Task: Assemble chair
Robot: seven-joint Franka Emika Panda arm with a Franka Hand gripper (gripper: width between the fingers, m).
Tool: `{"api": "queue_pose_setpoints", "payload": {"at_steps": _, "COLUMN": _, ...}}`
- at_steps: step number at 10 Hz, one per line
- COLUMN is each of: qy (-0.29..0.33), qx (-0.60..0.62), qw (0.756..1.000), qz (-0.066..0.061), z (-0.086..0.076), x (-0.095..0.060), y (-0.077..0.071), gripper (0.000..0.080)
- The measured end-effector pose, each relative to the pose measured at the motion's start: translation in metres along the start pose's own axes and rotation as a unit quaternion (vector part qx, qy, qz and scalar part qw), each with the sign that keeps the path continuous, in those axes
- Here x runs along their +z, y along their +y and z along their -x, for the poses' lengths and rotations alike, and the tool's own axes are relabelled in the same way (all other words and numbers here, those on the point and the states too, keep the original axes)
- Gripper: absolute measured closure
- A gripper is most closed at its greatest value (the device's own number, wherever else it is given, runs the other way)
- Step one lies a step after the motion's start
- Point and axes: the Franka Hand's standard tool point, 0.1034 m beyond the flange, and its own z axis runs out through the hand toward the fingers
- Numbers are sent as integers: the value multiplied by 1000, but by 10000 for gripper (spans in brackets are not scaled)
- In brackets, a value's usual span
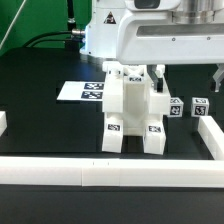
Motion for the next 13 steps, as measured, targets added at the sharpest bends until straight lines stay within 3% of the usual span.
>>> {"api": "queue_pose_setpoints", "payload": {"at_steps": 3, "qy": 16, "qx": 0, "qw": 1000, "qz": 0, "z": -2, "x": 0, "y": -10, "gripper": 151}}
{"api": "queue_pose_setpoints", "payload": {"at_steps": 7, "qy": 19, "qx": 5, "qw": 1000, "qz": -3, "z": 18, "x": -16, "y": -38, "gripper": 151}}
{"api": "queue_pose_setpoints", "payload": {"at_steps": 8, "qy": 18, "qx": 1, "qw": 1000, "qz": -6, "z": 28, "x": -18, "y": -42, "gripper": 151}}
{"api": "queue_pose_setpoints", "payload": {"at_steps": 10, "qy": 26, "qx": 15, "qw": 1000, "qz": -9, "z": 58, "x": -4, "y": -50, "gripper": 151}}
{"api": "queue_pose_setpoints", "payload": {"at_steps": 13, "qy": 25, "qx": 17, "qw": 999, "qz": -9, "z": 52, "x": -7, "y": -47, "gripper": 151}}
